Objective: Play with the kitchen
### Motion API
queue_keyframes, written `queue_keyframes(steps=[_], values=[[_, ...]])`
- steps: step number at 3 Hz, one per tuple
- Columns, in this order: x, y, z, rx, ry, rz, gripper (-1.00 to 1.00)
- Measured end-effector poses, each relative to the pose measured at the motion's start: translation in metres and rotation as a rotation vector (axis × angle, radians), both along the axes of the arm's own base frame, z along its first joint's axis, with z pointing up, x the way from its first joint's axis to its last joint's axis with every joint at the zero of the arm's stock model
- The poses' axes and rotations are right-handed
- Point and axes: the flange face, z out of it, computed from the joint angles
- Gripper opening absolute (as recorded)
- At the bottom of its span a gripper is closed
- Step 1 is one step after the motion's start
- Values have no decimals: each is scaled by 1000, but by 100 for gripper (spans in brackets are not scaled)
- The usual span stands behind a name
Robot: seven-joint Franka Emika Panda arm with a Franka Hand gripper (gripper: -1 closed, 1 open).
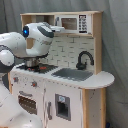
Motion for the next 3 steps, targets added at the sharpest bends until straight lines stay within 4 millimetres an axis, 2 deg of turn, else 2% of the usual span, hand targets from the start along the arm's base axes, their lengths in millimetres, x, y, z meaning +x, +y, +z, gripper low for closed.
queue_keyframes(steps=[1,2,3], values=[[0,0,0,0,0,0,-100],[-2,2,2,-23,-2,9,-100],[-15,0,3,-16,4,18,-100]])
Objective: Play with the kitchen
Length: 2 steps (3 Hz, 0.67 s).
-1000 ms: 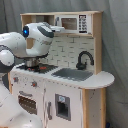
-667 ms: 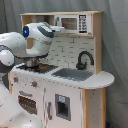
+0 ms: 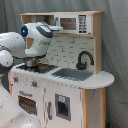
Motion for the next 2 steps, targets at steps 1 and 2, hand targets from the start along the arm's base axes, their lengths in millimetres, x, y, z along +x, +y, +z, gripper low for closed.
queue_keyframes(steps=[1,2], values=[[-12,-3,1,6,4,9,-100],[-26,-7,3,11,9,18,-100]])
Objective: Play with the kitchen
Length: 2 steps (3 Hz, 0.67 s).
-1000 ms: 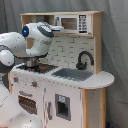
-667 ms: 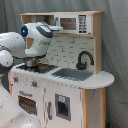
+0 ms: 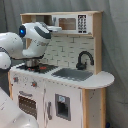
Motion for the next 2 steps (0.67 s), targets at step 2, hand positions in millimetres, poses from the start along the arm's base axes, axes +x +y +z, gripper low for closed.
queue_keyframes(steps=[2], values=[[-25,-10,1,12,9,16,-100]])
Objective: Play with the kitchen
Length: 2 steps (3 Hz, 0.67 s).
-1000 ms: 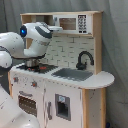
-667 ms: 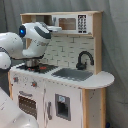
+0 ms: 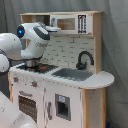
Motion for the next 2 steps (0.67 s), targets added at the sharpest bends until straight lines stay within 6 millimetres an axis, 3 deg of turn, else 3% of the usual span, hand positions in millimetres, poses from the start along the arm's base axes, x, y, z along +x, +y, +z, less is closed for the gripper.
queue_keyframes(steps=[1,2], values=[[-16,-5,1,4,-9,2,-100],[-16,-5,1,4,-10,1,100]])
